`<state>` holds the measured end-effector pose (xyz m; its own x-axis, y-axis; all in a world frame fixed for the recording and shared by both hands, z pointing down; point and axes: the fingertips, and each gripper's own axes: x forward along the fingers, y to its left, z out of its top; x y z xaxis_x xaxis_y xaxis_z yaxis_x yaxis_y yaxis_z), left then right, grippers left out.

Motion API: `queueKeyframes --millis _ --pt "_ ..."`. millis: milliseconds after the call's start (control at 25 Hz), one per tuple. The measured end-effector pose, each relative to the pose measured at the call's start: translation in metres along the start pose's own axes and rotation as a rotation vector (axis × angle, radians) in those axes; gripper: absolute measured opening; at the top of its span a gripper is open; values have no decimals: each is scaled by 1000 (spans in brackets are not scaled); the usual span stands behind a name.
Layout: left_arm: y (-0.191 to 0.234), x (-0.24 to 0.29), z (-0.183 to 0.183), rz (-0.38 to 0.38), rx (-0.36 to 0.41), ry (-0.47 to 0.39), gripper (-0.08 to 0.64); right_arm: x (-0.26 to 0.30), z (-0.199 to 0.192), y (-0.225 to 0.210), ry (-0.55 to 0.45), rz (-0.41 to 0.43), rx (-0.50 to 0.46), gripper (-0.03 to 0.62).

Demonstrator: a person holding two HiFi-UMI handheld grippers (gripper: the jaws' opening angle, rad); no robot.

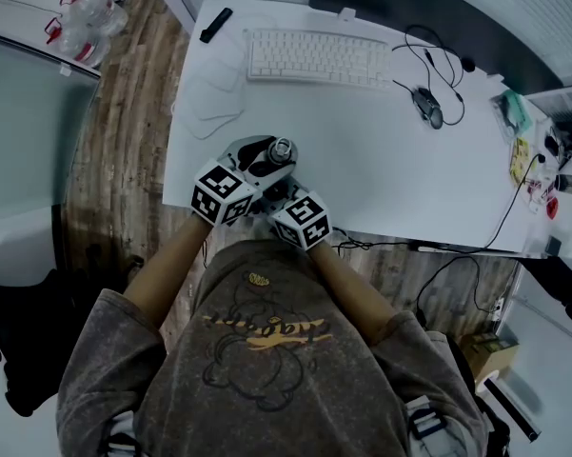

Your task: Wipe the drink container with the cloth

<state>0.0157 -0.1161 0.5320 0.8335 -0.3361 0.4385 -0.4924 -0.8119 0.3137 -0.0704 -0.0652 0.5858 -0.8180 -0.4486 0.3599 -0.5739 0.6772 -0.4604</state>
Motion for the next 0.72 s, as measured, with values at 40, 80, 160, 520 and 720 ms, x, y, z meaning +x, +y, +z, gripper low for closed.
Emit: queueKeyframes --millis 40,80,160,520,720 --pt "0 0 0 -3 -1 -2 265 2 1 1 1 5 -6 51" --pt "0 0 0 -6 0 -3 265 4 2 2 1 9 -11 51" --pt "0 -1 0 -10 5 -2 265 7 4 3 2 19 -14 51" --pt "5 -30 14 29 -31 -69 265 3 16 26 27 105 -84 51" --pt "1 -57 38 59 -35 -135 265 -10 37 42 13 133 -131 51"
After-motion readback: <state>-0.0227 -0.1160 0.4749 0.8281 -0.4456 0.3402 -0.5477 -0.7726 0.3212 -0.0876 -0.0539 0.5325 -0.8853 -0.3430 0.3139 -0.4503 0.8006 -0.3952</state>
